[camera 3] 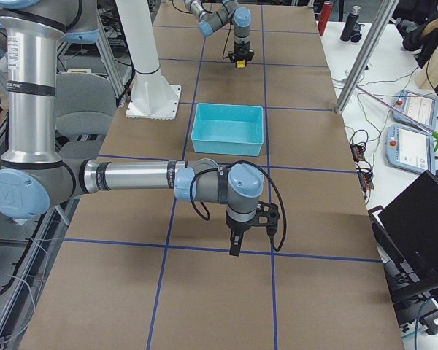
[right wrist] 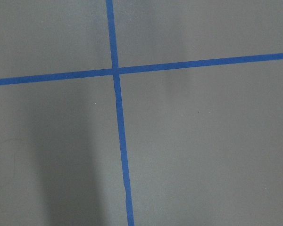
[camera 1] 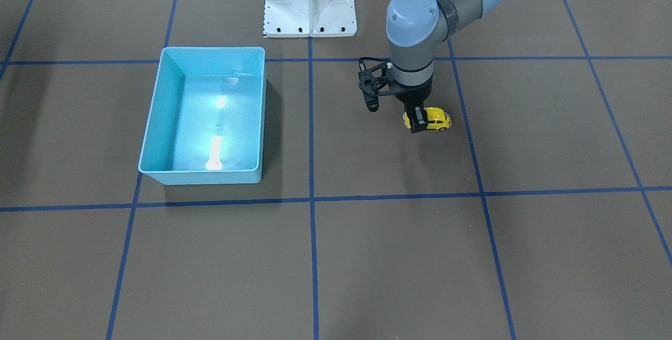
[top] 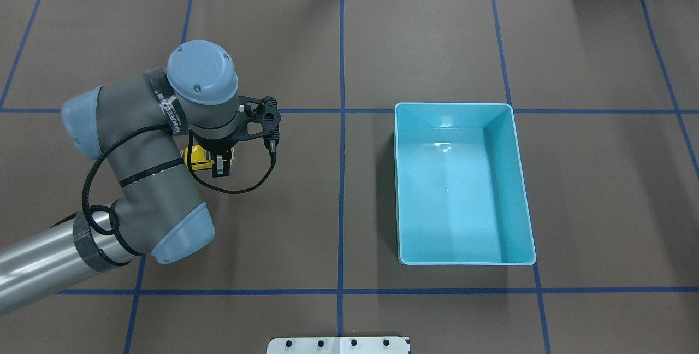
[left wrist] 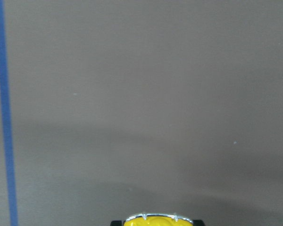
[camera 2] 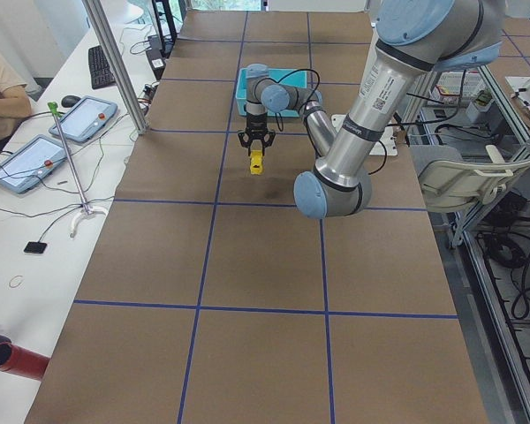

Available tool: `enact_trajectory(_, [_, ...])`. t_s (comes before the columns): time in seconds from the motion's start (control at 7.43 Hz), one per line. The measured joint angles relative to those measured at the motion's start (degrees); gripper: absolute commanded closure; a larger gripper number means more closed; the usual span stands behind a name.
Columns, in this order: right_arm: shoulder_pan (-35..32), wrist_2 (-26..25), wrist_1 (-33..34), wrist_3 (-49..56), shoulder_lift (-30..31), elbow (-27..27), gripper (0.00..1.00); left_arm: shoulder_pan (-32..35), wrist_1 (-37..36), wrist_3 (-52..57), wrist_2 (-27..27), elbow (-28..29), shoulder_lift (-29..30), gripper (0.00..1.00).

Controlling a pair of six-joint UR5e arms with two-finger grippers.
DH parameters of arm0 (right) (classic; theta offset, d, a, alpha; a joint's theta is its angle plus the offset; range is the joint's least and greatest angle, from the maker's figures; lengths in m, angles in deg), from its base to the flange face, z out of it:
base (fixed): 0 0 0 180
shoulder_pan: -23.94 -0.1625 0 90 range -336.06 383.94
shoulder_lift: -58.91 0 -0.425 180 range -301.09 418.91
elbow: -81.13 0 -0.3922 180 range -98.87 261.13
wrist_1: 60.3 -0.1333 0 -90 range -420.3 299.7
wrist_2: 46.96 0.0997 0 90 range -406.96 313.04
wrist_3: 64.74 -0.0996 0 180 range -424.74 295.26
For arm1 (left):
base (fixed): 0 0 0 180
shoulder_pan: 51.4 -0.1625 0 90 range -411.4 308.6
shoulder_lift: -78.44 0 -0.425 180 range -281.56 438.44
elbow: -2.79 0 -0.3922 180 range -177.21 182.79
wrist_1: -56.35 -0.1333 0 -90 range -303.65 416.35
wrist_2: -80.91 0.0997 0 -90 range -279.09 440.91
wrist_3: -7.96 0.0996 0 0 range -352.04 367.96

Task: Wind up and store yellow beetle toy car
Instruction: 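Press the car with the left gripper and drag it backward toward the robot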

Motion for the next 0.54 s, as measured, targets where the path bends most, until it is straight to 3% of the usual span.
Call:
enact_trajectory(0.27, [0.00, -0.06, 0.00, 0.00, 0.00, 0.00, 0.00, 0.99, 8.01, 0.73, -5.18, 0.02, -4.46, 1.00])
enact_trajectory(0.54, [0.00, -0.07, 0.00, 0.00, -0.05, 0.00, 0.00, 1.30, 15.09, 2.23, -6.79, 0.09, -8.39, 1.00])
